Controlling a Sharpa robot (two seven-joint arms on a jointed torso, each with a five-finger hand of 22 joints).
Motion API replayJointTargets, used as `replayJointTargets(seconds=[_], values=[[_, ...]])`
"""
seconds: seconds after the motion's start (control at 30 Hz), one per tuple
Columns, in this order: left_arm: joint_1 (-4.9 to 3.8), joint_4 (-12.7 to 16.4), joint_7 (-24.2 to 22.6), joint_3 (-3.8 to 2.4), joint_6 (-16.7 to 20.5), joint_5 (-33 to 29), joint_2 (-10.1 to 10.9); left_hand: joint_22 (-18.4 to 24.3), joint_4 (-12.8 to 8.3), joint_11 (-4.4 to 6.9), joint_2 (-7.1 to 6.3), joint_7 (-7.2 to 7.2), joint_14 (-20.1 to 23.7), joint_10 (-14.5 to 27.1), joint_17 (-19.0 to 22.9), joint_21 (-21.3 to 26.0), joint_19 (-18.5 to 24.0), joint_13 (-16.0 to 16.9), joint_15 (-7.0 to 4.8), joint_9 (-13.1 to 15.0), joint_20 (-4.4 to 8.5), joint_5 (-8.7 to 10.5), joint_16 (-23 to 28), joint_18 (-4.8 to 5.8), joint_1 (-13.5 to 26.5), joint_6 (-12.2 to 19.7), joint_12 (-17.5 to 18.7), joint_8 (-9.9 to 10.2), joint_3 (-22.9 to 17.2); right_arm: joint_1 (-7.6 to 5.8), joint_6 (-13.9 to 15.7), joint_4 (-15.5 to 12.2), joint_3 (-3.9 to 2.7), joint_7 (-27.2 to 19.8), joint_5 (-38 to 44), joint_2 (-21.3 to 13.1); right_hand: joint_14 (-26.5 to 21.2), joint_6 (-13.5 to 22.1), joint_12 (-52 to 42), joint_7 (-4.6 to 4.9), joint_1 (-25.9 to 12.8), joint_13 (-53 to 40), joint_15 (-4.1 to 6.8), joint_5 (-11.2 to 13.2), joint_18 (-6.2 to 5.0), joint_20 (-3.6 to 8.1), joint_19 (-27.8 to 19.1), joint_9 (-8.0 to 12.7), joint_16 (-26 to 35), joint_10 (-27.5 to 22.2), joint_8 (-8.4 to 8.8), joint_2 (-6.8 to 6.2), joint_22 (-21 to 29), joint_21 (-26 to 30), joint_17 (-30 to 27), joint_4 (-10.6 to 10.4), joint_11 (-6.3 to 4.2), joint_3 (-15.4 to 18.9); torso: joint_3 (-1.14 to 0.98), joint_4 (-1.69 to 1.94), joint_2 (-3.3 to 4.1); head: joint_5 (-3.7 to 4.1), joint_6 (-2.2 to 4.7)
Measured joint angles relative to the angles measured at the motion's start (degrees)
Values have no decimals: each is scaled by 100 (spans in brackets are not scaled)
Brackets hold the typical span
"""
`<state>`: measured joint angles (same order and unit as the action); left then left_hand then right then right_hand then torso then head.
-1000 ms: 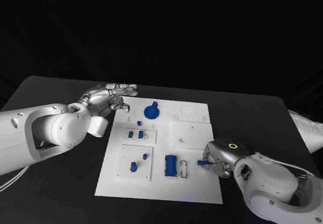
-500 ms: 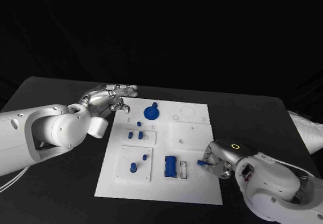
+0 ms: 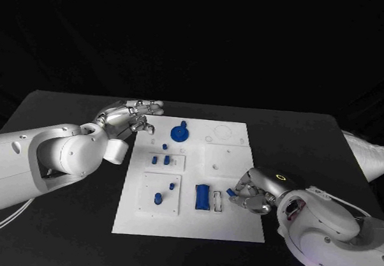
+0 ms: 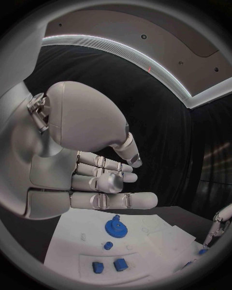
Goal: Assemble the parts on the task board
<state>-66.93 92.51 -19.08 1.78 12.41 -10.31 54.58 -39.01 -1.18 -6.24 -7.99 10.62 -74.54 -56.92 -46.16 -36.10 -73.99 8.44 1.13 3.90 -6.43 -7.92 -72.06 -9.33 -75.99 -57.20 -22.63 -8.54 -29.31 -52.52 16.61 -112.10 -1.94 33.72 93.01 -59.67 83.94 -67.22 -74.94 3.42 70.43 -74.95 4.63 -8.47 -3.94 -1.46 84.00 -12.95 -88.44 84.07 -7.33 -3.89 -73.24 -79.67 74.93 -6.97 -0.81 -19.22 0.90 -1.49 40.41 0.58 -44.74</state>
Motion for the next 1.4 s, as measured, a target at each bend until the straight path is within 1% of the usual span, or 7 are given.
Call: replayJointTargets(seconds=[0.3, 0.5, 0.57, 0.83, 1.17, 1.33, 1.4], values=[[0, 16, 7, 1, -7, 0, 9, 0, 0, 0, 0, 0, 0, 0, 0, 0, 0, 0, 0, 0, 0, 0, 0, 0, 0, 0, 0, 0, 0, 26, 169, 28, 3, 27, -553, 112, -1, -21, -22, -2, -137, 1, 0, -252, 0, 0, 0, -36, 0, 1, 1, -47, -20, -22, -1, -66, 0, 66, -3, -6, -1, -16, -8], [0, 18, 10, 1, -11, 0, 12, 0, 0, 0, 0, 0, 0, 0, -1, 0, 0, 0, 0, 0, 0, 0, 0, 0, 0, 0, 0, 0, 0, 40, 179, 72, 4, 35, -805, 218, -1, -76, -58, -16, -353, 1, 0, -577, 0, 3, 3, -97, 0, 1, 0, -35, -31, -22, -1, -196, 0, 233, -7, 0, -2, -17, -13], [0, 18, 10, 1, -12, 0, 12, 0, 0, 0, 0, 0, 0, 0, 0, 0, 0, 0, 0, 0, 0, 0, 0, 0, 0, 0, 0, 0, 0, 44, 181, 84, 4, 37, -865, 253, -1, -92, -59, -31, -357, 1, 0, -585, 0, 43, 0, -104, 0, 1, 0, -40, -37, -22, -1, -203, 0, 255, -8, 1, -1, -26, -10], [0, 18, 14, -1, -16, -1, 9, 0, 0, 0, 0, 0, 0, 0, -1, 0, 0, 0, 0, 0, 0, 0, 0, 0, 0, 0, 0, 0, 0, 49, 189, 135, 5, 42, -1049, 375, 20, -135, -62, -34, -382, 2, 20, -617, 0, 43, 0, -123, 0, -17, 0, -20, -37, -21, -1, -229, -17, 312, -9, -3, 1, -37, -7], [0, 18, 20, 0, -21, -1, 6, 0, -15, 0, 0, 0, 0, 0, 9, 0, 0, 0, 0, 0, 0, 0, 0, 0, 0, 0, 0, 0, -15, 45, 150, 233, -3, 47, -1155, 462, 20, -172, -105, -49, -417, 2, 20, -651, 0, 43, 0, -164, 0, 3, -65, -25, -37, -21, -2, -251, -37, 365, -10, -1, 3, -49, -22], [1, 18, 23, 0, -23, -1, 6, 0, -15, 0, 0, 0, 0, 0, 8, 0, 0, 0, 0, 0, 0, 0, 0, 0, 0, 0, 0, 0, -15, 46, 110, 258, -1, 54, -1175, 481, -1, -171, -105, -49, -556, 3, 40, -652, 0, 43, 0, -195, 0, 3, -65, -41, -29, -21, -2, -340, -37, 487, -10, -4, 3, -53, -24], [1, 18, 24, 1, -23, -1, 6, 0, -15, 0, 0, 0, 0, 0, 8, 0, 0, 0, 0, 0, 0, 0, 0, 0, 0, 0, 0, 0, -15, 45, 102, 265, -3, 56, -1176, 486, -1, -172, -104, -50, -655, 3, 40, -730, 0, 43, 0, -221, 0, 3, -66, -83, -29, -21, -2, -409, -37, 603, -10, -4, 2, -53, -24]])
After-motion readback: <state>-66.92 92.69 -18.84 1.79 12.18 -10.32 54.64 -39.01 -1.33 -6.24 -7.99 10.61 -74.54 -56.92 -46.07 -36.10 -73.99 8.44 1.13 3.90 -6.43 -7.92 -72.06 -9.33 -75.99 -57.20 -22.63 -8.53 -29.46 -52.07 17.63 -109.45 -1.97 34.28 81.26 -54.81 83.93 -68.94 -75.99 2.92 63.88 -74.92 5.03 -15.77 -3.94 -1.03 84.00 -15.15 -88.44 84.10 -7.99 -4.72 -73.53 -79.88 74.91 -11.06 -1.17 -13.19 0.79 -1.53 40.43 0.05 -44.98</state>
